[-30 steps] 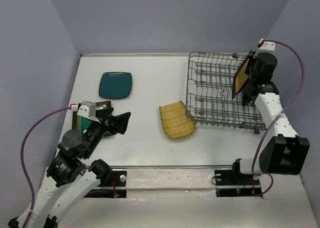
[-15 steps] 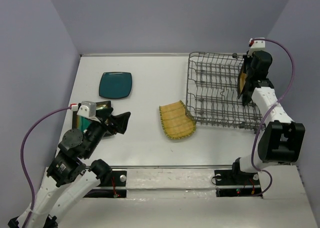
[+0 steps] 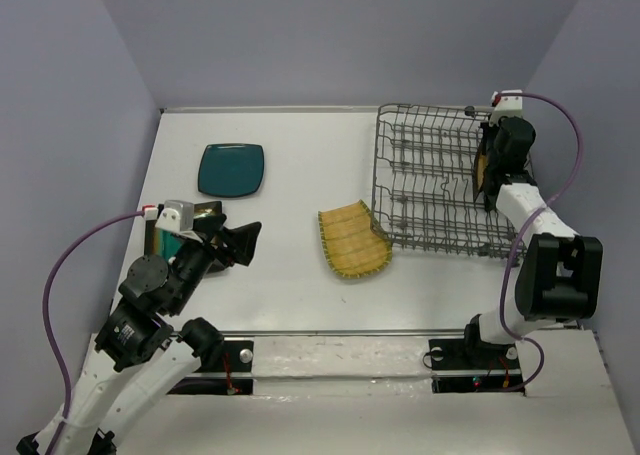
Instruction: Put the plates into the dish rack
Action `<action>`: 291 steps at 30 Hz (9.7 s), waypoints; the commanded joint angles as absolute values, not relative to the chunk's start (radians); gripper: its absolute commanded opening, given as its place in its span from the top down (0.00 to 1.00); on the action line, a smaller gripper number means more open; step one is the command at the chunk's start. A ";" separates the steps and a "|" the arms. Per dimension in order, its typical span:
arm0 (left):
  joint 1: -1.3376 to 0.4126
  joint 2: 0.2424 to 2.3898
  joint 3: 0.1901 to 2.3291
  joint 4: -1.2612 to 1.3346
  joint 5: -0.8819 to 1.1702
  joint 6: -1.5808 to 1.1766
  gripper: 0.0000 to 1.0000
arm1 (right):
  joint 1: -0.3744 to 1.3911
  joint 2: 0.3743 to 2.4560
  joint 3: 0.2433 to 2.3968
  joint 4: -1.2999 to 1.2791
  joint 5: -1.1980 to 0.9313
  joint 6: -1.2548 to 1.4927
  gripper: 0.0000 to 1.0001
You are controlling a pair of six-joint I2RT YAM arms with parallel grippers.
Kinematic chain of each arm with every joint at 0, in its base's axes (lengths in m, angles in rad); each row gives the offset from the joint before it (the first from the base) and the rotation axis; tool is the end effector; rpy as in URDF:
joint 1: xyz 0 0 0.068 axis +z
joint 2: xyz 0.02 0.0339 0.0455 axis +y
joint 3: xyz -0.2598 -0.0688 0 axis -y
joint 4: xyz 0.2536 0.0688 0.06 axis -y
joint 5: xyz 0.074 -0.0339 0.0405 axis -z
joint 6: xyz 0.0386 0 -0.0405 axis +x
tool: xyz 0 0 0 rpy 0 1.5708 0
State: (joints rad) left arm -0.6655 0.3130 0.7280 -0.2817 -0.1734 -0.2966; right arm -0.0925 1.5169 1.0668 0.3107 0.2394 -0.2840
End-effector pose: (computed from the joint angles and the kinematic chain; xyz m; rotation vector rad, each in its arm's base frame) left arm 0.0763 -0.0514 0.3655 0.1257 1.4681 -0.6625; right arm 0.3684 -0.0434 0.3011 0.0146 1.7300 -0.4833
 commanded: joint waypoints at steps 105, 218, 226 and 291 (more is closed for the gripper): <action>-0.405 0.336 0.736 -0.235 -0.256 -0.333 0.01 | 1.034 2.718 2.108 0.219 -0.394 1.012 0.47; -0.652 0.252 0.730 -0.236 -0.153 -0.275 0.01 | 0.153 1.833 2.083 -0.900 0.789 -0.037 0.93; -0.655 0.256 0.732 -0.241 -0.170 -0.278 0.01 | 0.144 1.904 2.069 -0.907 0.756 -0.029 0.93; -0.361 0.983 0.584 0.328 -0.316 -0.856 0.05 | 0.546 1.112 0.864 0.233 -0.155 0.495 0.30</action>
